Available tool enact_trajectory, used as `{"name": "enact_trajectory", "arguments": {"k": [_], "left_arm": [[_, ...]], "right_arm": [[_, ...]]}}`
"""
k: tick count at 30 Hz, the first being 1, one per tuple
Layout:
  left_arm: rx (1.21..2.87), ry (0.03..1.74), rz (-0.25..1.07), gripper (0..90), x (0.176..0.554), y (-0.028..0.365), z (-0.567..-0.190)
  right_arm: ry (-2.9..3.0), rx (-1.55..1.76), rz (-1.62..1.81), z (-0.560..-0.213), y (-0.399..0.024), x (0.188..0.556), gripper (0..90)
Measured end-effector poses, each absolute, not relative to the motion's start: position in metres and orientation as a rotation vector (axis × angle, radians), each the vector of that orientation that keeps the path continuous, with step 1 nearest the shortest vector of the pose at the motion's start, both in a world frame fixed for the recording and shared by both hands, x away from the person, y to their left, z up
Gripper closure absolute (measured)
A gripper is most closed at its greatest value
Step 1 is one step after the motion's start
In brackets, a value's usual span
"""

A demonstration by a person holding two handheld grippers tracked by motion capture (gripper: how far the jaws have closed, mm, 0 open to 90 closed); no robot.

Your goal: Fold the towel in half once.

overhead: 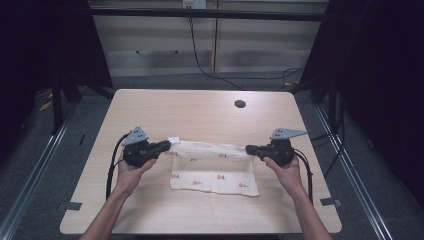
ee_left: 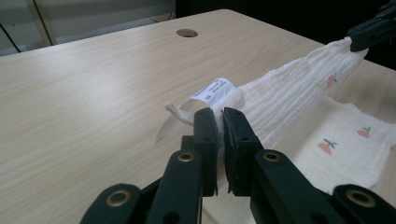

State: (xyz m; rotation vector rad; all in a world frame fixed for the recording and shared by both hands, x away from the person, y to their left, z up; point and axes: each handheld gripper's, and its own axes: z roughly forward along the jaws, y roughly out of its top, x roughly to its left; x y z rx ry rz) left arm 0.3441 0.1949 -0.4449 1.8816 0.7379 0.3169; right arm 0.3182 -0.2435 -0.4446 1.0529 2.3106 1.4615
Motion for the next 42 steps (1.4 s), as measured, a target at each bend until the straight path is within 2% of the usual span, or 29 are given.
{"name": "enact_trajectory", "arguments": {"k": [5, 12, 21, 27, 29, 32, 33, 42], "left_arm": [[1.855, 0.731, 0.308, 84.6, 0.334, 0.195, -0.442], [1.926, 0.666, 0.292, 84.5, 0.317, 0.186, -0.448], [2.018, 0.662, 0.243, 82.2, 0.306, 0.188, -0.472], [2.097, 0.656, 0.207, 80.1, 0.297, 0.188, -0.485], [2.105, 0.663, 0.193, 73.8, 0.294, 0.19, -0.488], [2.101, 0.66, 0.178, 68.9, 0.287, 0.195, -0.486], [2.103, 0.666, 0.183, 66.0, 0.284, 0.198, -0.485], [1.974, 0.74, 0.206, 59.1, 0.278, 0.233, -0.473]], "right_arm": [[2.319, 1.01, 1.436, -0.442, -0.241, 0.302, 87.8], [2.336, 1.016, 1.408, -0.443, -0.246, 0.29, 87.8], [2.44, 1.033, 1.331, -0.469, -0.241, 0.267, 86.9], [2.518, 1.044, 1.248, -0.487, -0.232, 0.25, 83.3], [2.517, 1.059, 1.26, -0.489, -0.234, 0.246, 79.5], [2.504, 1.073, 1.288, -0.487, -0.238, 0.242, 76.5], [2.486, 1.094, 1.304, -0.485, -0.242, 0.238, 71.9], [2.43, 1.123, 1.355, -0.478, -0.254, 0.231, 67.9]]}}
